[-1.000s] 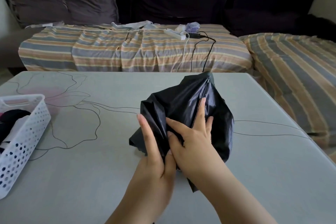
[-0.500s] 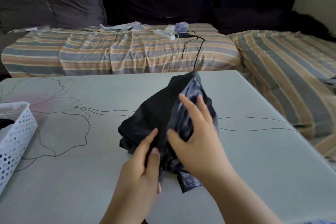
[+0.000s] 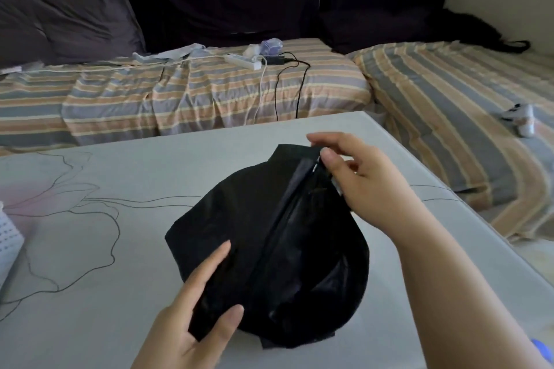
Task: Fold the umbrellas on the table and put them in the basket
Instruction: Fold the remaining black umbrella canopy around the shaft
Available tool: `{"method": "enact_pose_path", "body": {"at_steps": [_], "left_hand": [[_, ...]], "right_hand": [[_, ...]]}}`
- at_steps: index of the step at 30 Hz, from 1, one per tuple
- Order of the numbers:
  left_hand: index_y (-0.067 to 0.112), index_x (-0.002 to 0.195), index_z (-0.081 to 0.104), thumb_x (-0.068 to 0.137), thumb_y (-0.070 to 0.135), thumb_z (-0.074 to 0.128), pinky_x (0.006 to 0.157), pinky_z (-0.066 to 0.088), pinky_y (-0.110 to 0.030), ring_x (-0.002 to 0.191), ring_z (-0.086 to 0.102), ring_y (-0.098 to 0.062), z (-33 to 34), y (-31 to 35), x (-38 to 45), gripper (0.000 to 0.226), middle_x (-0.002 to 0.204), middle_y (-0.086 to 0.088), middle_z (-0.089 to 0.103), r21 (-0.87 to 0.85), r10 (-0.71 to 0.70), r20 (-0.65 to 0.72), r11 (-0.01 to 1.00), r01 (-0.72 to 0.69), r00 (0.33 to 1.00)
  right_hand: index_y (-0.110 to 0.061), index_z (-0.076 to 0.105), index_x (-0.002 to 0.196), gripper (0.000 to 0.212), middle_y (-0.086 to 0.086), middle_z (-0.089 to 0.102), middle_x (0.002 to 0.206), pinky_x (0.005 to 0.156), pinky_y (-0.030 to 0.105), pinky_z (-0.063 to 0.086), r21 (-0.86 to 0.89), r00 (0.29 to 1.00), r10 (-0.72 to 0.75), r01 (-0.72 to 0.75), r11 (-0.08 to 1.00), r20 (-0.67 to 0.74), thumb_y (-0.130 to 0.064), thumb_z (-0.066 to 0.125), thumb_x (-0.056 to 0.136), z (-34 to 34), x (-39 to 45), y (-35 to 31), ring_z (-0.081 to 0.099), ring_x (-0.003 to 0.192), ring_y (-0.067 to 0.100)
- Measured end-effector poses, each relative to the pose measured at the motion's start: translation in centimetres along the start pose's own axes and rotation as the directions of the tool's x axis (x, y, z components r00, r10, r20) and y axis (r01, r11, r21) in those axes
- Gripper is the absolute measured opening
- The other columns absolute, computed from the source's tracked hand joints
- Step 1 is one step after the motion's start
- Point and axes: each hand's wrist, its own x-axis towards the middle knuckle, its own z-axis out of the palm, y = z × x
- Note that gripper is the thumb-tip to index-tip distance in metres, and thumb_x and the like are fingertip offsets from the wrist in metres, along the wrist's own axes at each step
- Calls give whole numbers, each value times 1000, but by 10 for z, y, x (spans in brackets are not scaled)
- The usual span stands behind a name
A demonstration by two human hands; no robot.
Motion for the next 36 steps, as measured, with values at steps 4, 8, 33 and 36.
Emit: {"method": "enact_pose_path", "body": {"at_steps": [4,8,33,36], "left_hand": [[76,119,34,54,94,45,56,30,3,85,53,-54,1,-17,-1,69,93,48,58,132,39,58,990,-46,998],[82,117,24,52,98,37,57,33,-1,87,55,-50,-4,-30,-2,68,89,27,64,217,39,105,974,-61,994],[62,128,44,93,59,34,57,54,-34,67,68,-28,-15,-6,-4,37,84,-6,70,448,264,157,840,-307,952],[63,125,46,91,64,32,59,54,-28,68,68,-25,-14,-5,-5,37,83,-3,70,434,237,127,860,-269,963]], "right_hand": [[-32,72,90,18,3,71,92,85,42,53,109,992,73,-85,990,107,-29,55,95,-15,0,9,63,91,35],[-26,72,92,15,0,71,96,89,38,49,101,960,136,-165,981,243,-32,59,90,-30,-3,16,62,97,30],[-20,63,68,35,1,63,60,48,15,39,-57,962,208,-221,974,-176,-47,55,90,-5,-10,-10,50,47,2],[-21,62,77,25,-1,60,56,42,15,37,41,964,236,-233,972,-118,-45,64,85,1,-11,-16,48,43,4]]}}
